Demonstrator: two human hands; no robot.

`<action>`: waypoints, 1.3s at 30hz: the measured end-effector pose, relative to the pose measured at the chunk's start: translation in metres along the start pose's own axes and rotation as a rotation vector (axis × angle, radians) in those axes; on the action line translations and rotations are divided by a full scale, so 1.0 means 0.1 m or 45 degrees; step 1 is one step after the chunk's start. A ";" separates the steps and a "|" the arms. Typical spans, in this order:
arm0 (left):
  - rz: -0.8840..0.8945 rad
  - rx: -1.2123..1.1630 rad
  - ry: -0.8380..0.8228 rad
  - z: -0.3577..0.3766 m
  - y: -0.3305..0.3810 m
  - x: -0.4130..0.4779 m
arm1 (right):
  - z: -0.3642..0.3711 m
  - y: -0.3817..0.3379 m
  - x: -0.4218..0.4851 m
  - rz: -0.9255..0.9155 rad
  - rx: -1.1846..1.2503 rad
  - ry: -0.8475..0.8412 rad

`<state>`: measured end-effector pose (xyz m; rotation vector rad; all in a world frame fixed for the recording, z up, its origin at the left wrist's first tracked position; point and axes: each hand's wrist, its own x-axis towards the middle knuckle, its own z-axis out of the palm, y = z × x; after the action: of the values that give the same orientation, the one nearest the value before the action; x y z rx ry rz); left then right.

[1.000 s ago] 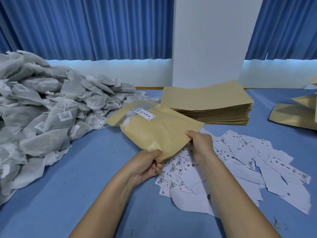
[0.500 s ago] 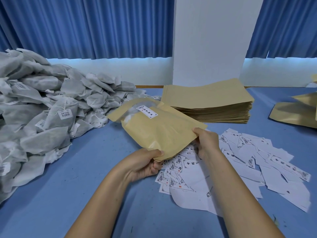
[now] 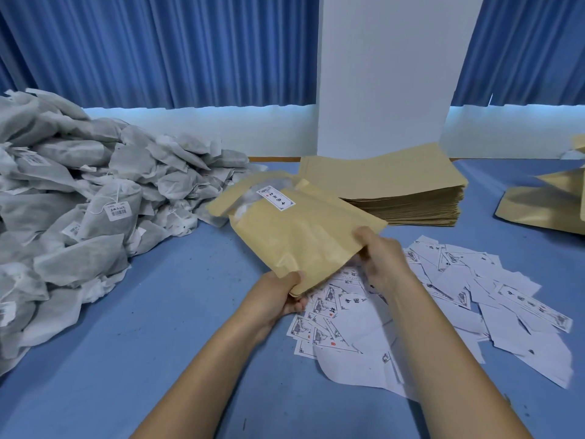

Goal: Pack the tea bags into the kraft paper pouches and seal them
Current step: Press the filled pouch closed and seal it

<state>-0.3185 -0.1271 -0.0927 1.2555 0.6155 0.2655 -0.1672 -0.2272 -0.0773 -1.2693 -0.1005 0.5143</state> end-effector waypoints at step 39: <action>0.502 -0.384 0.007 1.35 0.80 -0.70 | -0.67 -0.75 -0.82 -0.062 0.464 -0.232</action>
<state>-0.2876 -0.2470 0.0261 1.0748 0.3117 0.6649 -0.1921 -0.3363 -0.0113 -0.8615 -0.1817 0.5768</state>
